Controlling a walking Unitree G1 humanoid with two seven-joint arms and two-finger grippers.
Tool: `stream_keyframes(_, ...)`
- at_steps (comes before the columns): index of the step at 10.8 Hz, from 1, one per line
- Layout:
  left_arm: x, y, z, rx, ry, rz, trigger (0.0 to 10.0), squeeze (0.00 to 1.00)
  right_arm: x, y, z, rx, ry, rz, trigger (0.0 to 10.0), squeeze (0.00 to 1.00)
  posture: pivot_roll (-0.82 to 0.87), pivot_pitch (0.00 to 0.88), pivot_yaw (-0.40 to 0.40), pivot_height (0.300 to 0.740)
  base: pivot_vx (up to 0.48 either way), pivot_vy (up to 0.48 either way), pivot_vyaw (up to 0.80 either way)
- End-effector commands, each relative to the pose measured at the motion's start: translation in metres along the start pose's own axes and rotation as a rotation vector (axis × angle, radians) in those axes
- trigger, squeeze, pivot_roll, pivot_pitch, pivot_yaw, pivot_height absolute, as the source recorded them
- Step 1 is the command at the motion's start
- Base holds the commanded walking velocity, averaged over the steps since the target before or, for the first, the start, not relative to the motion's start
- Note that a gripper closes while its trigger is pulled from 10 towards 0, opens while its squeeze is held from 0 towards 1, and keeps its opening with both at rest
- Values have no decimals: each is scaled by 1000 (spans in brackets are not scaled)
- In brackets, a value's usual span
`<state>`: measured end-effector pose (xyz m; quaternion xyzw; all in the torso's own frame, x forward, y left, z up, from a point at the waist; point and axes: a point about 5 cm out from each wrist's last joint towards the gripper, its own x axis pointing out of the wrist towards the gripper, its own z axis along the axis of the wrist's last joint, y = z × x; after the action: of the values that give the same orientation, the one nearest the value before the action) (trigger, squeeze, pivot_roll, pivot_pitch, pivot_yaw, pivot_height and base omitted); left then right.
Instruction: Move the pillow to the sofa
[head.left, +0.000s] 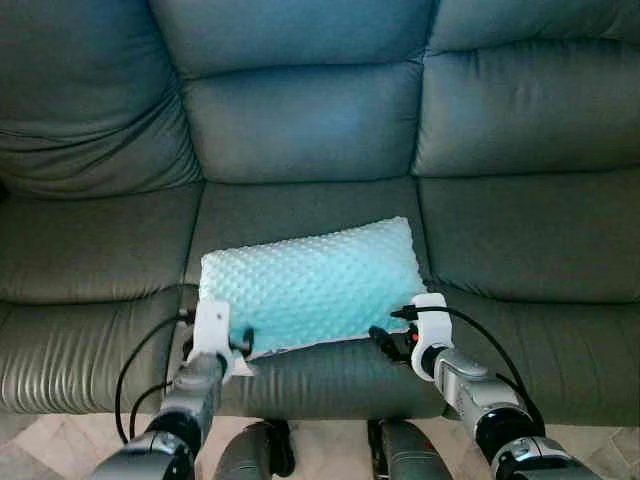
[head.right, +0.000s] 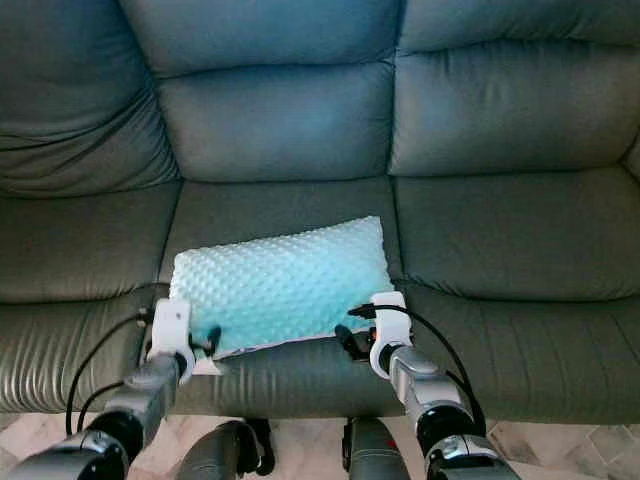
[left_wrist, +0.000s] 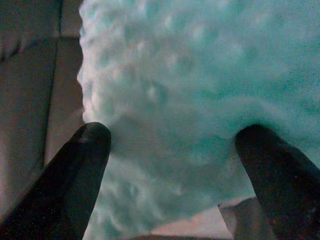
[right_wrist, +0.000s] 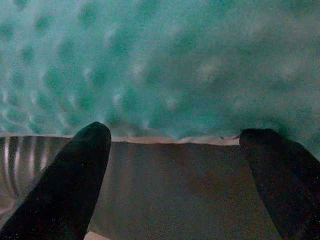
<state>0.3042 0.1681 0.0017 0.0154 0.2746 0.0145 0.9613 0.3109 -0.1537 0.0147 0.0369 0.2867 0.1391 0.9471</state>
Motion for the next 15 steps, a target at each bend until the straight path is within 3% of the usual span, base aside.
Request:
stream_keyframes(1,-4,6,-15,-8,46,22,10000,0,-1,1,-12,24,31,-6,10000,0,-260,369,102,740,0,0,0)
stream_keyframes(6,-4,4,-16,-34,46,18,10000,0,-11,21,-14,32,-3,129,10000,0,-267,370,96,740,0,0,0)
stream_keyframes(8,-3,-1,-15,-92,75,-44,10000,0,-24,25,-8,40,-27,145,10000,0,-275,370,97,740,0,0,0)
stream_keyframes(10,-2,1,-8,-71,50,-81,10000,0,-39,41,7,18,-73,202,10000,0,-267,369,95,740,0,0,0)
stream_keyframes(12,-14,16,-15,-3,48,-107,10000,0,-54,59,17,-21,-102,264,10000,0,-267,365,97,740,0,0,0)
stream_keyframes(15,-38,19,-22,10,86,-145,10000,0,-59,62,18,-30,-91,259,10000,0,-254,360,96,740,0,0,0)
